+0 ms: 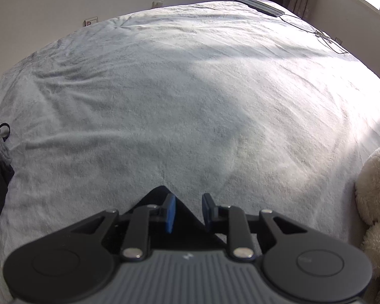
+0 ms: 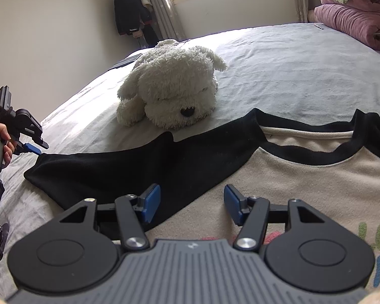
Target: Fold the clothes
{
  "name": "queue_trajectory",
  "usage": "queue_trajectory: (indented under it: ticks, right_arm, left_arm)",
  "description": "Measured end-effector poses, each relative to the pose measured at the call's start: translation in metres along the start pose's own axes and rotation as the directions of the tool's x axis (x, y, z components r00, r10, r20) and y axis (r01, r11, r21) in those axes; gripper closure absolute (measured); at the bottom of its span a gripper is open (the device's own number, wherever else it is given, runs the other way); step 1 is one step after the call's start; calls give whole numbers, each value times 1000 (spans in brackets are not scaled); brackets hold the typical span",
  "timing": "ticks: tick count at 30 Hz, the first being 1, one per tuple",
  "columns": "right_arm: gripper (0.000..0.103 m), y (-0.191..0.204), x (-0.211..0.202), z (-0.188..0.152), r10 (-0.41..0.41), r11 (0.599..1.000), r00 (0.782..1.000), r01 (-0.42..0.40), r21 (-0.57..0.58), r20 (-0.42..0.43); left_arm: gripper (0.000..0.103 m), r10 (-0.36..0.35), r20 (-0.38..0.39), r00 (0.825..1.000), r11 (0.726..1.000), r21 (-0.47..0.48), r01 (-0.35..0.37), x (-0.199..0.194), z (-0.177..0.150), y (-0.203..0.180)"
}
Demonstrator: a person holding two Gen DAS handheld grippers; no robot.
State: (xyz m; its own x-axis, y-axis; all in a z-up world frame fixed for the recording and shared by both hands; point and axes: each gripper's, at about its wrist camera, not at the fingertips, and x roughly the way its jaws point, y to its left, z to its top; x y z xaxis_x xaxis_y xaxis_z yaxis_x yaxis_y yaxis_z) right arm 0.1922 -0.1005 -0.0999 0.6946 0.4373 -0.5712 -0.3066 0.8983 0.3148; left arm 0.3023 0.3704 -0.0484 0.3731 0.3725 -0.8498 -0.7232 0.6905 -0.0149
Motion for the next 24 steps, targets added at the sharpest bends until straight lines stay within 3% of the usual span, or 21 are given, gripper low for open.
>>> queue_trajectory:
  ticks: [6,8,12,18,19,21,22,23,24]
  right_arm:
    - [43,1,0,0,-2,1000,1000,2,-3,-1]
    - [43,1,1,0,-2,1000,1000,2,-3,-1]
    - [43,0,0,0,0,1000,1000,0,1,0]
    - [43,0,1,-1,0,1000,1000,0,2,0]
    - [43,0,1,0,0,1000,1000,0,3,0]
    - [43,-1,1,0,2,1000,1000,-2,6,1]
    - [43,-1,1,0,2,1000,1000,-2,9,1]
    - [43,-1,1,0,3,1000,1000,-3,10,1]
    - [43,-2,1,0,4,1000,1000,-4,12,1]
  left_arm:
    - [80,-9,-19,1000,998,-55,8,14,-3,3]
    - [100,-11,23,1000,996,-84,13,10,-7,7]
    - [101,-28,132,991,987,-150,48,0,-11,16]
    - [98,-39,147,988,985,-160,63,9,-14,17]
    - [94,-41,149,988,985,-161,65,11,-15,18]
    - [75,-24,197,980,992,-116,48,4,-21,9]
    - [49,-19,220,975,994,-99,41,-2,-24,5]
    - [40,-18,260,965,996,-81,41,-11,-30,0]
    - [40,-28,289,957,996,-70,50,-18,-35,-4]
